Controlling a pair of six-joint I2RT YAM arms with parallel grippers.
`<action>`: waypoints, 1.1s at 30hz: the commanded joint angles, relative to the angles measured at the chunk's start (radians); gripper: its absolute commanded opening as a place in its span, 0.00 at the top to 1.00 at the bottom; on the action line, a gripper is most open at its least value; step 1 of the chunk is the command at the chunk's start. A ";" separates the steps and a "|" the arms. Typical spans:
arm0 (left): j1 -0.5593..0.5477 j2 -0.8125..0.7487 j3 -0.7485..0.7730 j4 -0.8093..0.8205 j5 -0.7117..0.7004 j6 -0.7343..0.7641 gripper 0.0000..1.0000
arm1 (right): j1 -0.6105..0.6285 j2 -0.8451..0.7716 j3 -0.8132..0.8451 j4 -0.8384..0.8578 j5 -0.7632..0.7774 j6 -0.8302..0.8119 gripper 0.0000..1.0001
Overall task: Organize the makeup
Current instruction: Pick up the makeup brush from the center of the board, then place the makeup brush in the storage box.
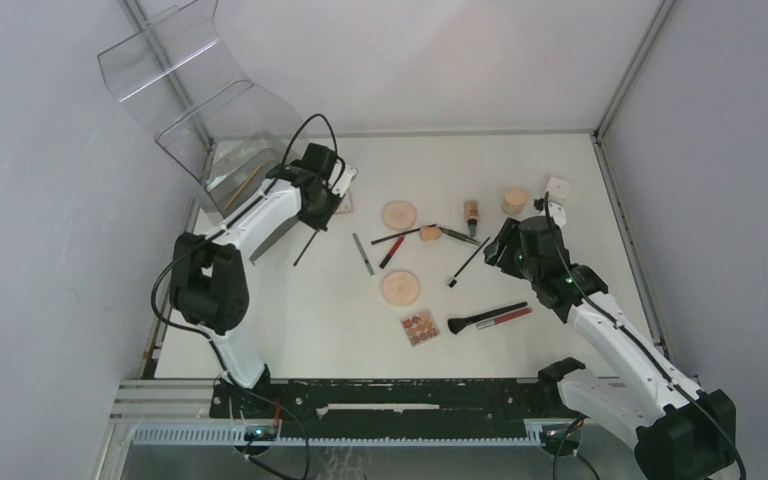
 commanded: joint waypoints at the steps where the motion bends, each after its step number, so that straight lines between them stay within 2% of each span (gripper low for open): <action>1: -0.005 -0.072 0.067 -0.057 -0.087 0.009 1.00 | -0.016 -0.028 0.000 0.038 0.013 -0.017 0.35; 13: 0.034 -0.089 0.319 -0.209 -0.323 0.118 1.00 | -0.028 -0.018 0.001 0.054 -0.007 -0.018 0.35; 22: 0.089 -0.002 0.446 -0.189 -0.444 0.211 1.00 | -0.046 -0.013 0.000 0.054 -0.003 -0.029 0.35; 28: 0.108 0.096 0.477 -0.094 -0.601 0.318 1.00 | -0.053 -0.008 0.000 0.054 -0.007 -0.030 0.35; 31: 0.118 0.152 0.498 -0.070 -0.654 0.324 0.75 | -0.056 -0.011 0.001 0.055 -0.008 -0.029 0.35; 33: 0.122 0.156 0.502 -0.064 -0.658 0.305 0.67 | -0.057 -0.019 0.000 0.053 -0.007 -0.028 0.35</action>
